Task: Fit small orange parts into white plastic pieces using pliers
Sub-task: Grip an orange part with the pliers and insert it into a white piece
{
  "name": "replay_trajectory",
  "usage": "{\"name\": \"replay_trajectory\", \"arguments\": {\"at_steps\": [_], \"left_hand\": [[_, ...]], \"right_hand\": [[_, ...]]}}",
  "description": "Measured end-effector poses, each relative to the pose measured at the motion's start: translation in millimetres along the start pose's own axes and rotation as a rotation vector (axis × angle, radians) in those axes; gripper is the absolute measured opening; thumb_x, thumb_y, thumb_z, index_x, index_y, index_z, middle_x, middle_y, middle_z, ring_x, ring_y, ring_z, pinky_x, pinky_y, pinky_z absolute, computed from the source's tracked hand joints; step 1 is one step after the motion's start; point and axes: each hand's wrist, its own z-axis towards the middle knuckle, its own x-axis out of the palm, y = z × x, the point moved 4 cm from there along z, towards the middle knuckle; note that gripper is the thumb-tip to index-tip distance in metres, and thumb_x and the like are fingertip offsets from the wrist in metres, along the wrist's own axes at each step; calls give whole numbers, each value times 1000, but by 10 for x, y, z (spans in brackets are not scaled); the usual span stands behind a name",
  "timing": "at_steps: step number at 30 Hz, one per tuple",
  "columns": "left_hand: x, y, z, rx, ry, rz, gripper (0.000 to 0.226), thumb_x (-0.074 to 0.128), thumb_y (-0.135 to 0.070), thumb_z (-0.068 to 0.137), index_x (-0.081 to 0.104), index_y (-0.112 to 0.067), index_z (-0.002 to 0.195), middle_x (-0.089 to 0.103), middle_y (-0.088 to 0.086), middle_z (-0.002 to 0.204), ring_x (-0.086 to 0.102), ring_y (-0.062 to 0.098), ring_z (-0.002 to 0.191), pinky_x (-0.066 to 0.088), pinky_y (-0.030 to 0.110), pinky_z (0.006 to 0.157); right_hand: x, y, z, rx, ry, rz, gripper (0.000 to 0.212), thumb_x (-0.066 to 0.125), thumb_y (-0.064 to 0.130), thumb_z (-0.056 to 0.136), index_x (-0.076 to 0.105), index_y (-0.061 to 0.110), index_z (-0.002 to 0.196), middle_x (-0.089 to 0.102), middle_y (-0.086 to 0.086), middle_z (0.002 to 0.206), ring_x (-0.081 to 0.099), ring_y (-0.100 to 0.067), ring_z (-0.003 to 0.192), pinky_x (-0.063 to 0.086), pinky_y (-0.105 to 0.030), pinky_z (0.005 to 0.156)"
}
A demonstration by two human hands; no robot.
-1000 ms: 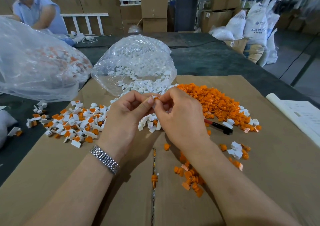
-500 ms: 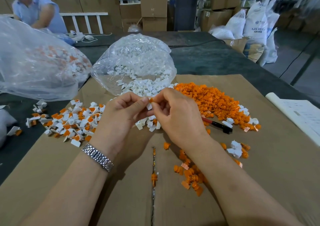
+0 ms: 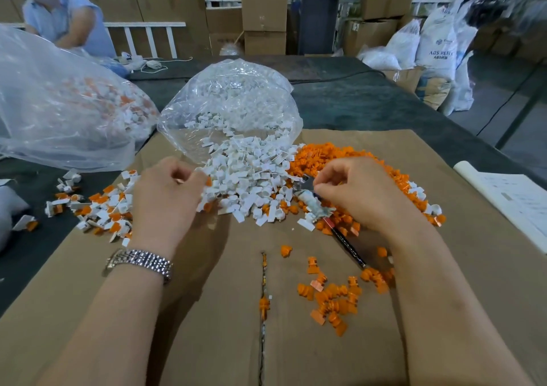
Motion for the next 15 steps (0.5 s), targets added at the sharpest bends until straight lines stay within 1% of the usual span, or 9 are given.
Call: {"name": "replay_trajectory", "arguments": {"at_steps": [1, 3, 5, 6, 7, 9, 11, 13, 15], "left_hand": [[-71, 8, 39, 50, -86, 136, 20, 65, -21, 93, 61, -16, 74, 65, 4, 70, 64, 21, 68, 42, 29, 54], [-137, 45, 103, 80, -165, 296, 17, 63, -18, 93, 59, -13, 76, 62, 7, 78, 57, 26, 72, 37, 31, 57], [-127, 89, 122, 63, -169, 379, 13, 63, -21, 94, 62, -9, 91, 60, 15, 104, 53, 26, 83, 40, 36, 68], [-107, 91, 110, 68, -163, 390, 15, 64, -24, 95, 62, -9, 98, 56, 16, 115, 50, 26, 87, 40, 37, 71], [-83, 69, 90, 103, -146, 372, 17, 64, -27, 95, 62, -11, 101, 55, 14, 118, 51, 25, 88, 40, 36, 71], [4, -37, 26, 230, -52, 293, 12, 66, -29, 95, 62, -17, 97, 58, 4, 110, 54, 19, 83, 38, 26, 65], [163, -154, -87, 356, 132, 225, 7, 66, -32, 94, 64, -26, 96, 58, -6, 103, 55, 6, 75, 38, 19, 64], [348, -246, -241, 479, 297, 236, 13, 63, -39, 94, 67, -32, 105, 54, -14, 103, 53, -1, 73, 37, 14, 65], [509, -297, -360, 601, 371, 324, 26, 61, -46, 94, 67, -34, 116, 51, -15, 108, 50, -2, 81, 39, 14, 68]], "right_hand": [[22, -10, -14, 3, 66, -21, 11, 73, 20, 90, 72, 28, 84, 65, 14, 82, 60, 3, 72, 38, -9, 56], [74, -4, -46, -13, 151, -65, 10, 76, 21, 88, 73, 29, 83, 65, 15, 81, 60, 3, 72, 38, -12, 58], [123, 25, -63, -62, 173, -141, 7, 77, 26, 87, 73, 30, 84, 63, 15, 85, 58, -1, 81, 42, -20, 65], [144, 37, -66, -84, 172, -192, 5, 76, 28, 88, 73, 31, 86, 62, 15, 89, 56, -3, 87, 44, -24, 69], [161, 46, -70, -102, 166, -254, 3, 75, 30, 89, 72, 31, 90, 58, 14, 93, 53, -6, 93, 44, -27, 73], [194, 58, -73, -124, 162, -385, 6, 69, 31, 93, 70, 35, 98, 49, 12, 98, 41, -8, 101, 41, -29, 77], [233, 61, -74, -135, 184, -466, 15, 65, 30, 96, 68, 39, 107, 42, 9, 103, 36, -11, 107, 39, -29, 79], [262, 77, -75, -144, 192, -504, 21, 65, 29, 96, 68, 38, 114, 38, 7, 106, 39, -15, 115, 38, -29, 80], [276, 97, -73, -152, 175, -534, 20, 67, 31, 96, 68, 37, 115, 37, 6, 106, 40, -17, 118, 36, -28, 79]]}}
